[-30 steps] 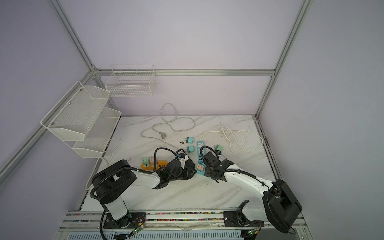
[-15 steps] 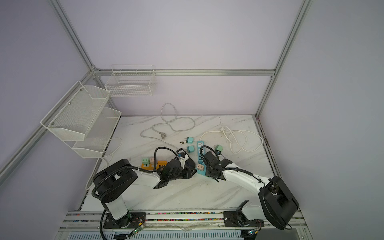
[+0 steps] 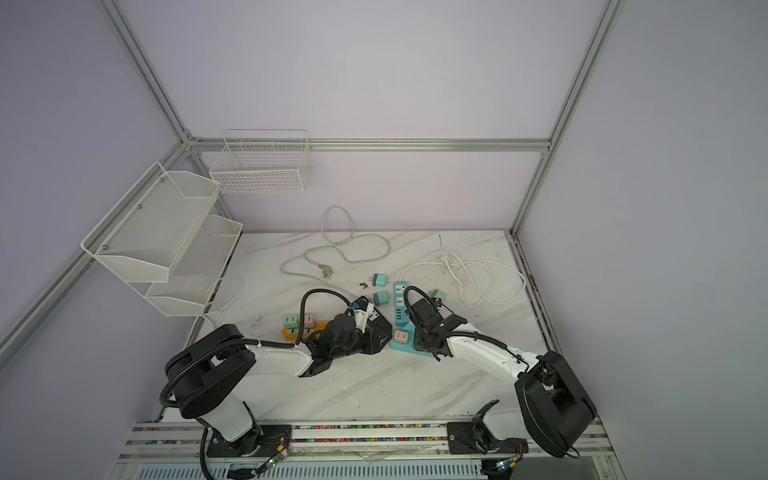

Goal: Pull the plug off the socket
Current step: 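Close the right gripper on the pink adapter while the left gripper grips the socket, then hold the triangular socket with the left gripper while the right gripper pulls the adapter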

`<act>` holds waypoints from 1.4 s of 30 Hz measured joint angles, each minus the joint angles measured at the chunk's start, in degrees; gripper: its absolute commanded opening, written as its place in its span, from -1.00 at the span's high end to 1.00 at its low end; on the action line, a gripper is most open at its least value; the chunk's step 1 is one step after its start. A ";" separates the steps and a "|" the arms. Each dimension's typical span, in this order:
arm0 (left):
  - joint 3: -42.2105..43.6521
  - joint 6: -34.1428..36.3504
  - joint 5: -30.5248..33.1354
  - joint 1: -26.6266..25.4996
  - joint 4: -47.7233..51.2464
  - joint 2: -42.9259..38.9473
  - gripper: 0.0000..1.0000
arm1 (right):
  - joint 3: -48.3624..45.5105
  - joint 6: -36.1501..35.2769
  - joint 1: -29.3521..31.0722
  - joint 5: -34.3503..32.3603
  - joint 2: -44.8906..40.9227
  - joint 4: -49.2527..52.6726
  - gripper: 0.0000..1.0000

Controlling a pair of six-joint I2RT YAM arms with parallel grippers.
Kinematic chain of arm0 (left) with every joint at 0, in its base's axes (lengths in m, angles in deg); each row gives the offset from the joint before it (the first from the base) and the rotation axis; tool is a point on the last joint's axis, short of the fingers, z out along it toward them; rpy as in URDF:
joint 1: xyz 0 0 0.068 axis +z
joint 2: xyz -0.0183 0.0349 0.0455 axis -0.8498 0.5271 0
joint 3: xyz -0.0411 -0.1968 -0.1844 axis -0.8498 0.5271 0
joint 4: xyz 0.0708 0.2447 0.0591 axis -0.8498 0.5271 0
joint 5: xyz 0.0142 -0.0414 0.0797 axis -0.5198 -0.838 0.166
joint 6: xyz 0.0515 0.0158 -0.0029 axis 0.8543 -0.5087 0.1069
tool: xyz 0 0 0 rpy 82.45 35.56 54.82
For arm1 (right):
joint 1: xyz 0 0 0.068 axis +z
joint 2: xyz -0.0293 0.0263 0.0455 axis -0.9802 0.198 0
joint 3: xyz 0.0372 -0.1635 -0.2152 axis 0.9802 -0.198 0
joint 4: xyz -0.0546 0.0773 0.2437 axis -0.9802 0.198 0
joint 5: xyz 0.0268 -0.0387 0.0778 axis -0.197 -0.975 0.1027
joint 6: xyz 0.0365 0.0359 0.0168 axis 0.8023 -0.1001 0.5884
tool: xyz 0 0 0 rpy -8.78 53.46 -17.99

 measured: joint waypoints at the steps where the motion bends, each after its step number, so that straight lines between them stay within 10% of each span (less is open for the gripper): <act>1: -0.02 0.52 0.52 0.04 1.18 -1.60 0.16 | 0.09 -0.48 0.00 0.07 0.11 -0.02 0.21; 20: -21.38 19.85 -11.10 4.09 22.95 9.97 -0.22 | -0.04 -3.13 0.00 2.32 -0.22 -0.96 0.23; 42: -38.77 28.50 -17.18 5.46 34.47 22.36 -0.11 | 0.90 -3.39 0.00 2.12 0.59 -0.33 0.26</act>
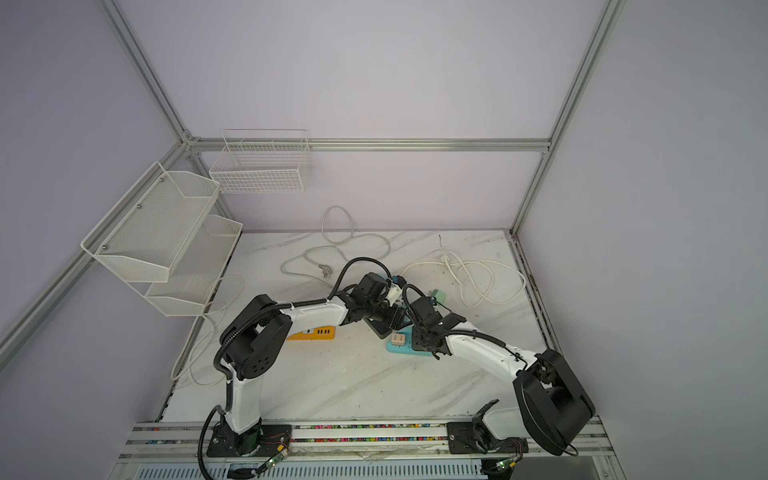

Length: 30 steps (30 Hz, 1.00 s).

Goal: Pull the plug off the socket
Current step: 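Hold the triangular socket with the left gripper while the right gripper pulls the adapter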

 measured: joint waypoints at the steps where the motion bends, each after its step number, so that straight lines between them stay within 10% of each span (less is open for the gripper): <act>1: 0.00 0.00 0.44 -0.04 0.35 -0.02 -0.09 | 0.22 0.00 0.00 -0.09 0.13 0.24 0.26; 30: 0.83 -4.42 7.89 -3.21 8.85 -2.64 -0.02 | 0.96 -0.81 0.28 0.04 0.37 1.81 0.27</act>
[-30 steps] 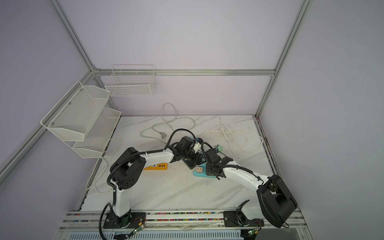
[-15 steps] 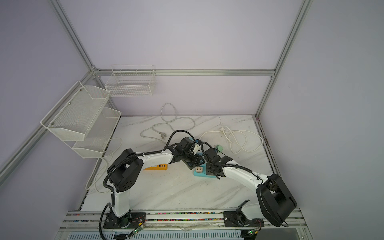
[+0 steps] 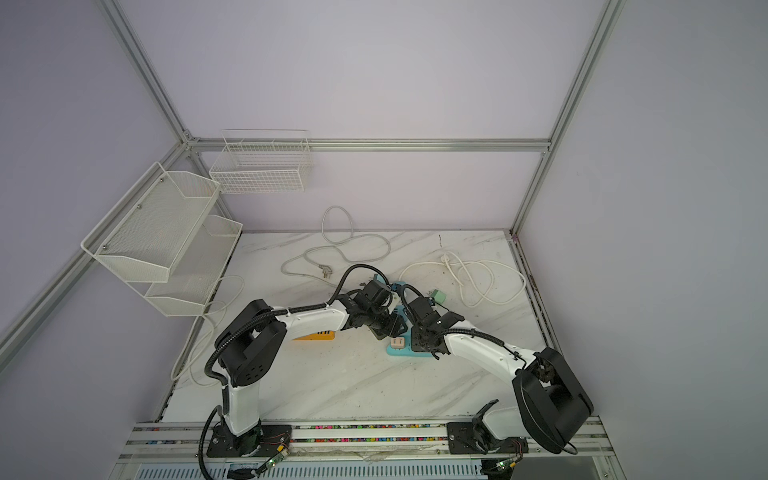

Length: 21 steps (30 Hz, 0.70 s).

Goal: Pull the plug off the socket
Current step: 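Hold the triangular socket with the left gripper while the right gripper pulls the adapter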

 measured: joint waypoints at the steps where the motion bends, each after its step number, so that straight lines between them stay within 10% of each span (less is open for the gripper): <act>1: 0.00 0.07 -0.46 0.02 -0.37 0.22 -0.02 | 0.00 -0.07 0.00 0.11 0.00 -0.04 0.27; 21: -0.02 -3.58 3.08 -0.87 -1.33 1.03 0.06 | 2.12 2.05 0.74 -1.22 2.54 1.38 0.30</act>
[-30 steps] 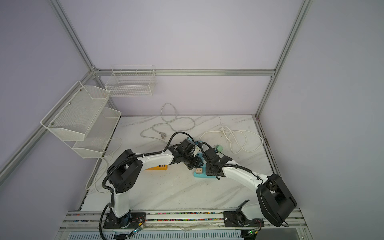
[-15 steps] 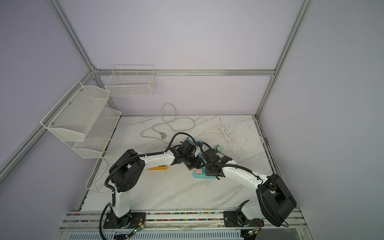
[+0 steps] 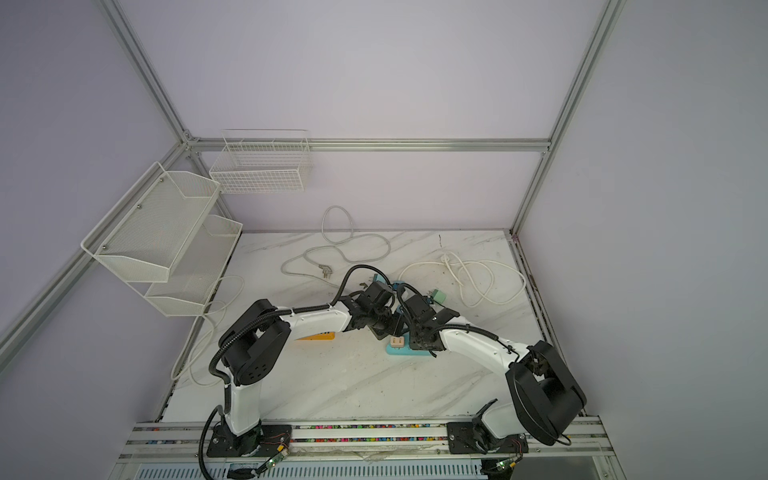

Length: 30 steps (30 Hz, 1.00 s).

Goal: Pull the plug off the socket
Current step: 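Hold the triangular socket with the left gripper while the right gripper pulls the adapter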

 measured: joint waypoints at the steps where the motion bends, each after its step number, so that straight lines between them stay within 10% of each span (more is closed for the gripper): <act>1: 0.02 -0.17 0.76 -0.22 0.04 -0.11 0.06 | -0.37 0.13 -0.28 -0.02 -0.28 -0.33 0.30; 30: 2.86 -2.23 5.49 -1.88 -3.61 -1.16 0.07 | 0.50 1.66 0.02 0.55 0.11 -0.22 0.41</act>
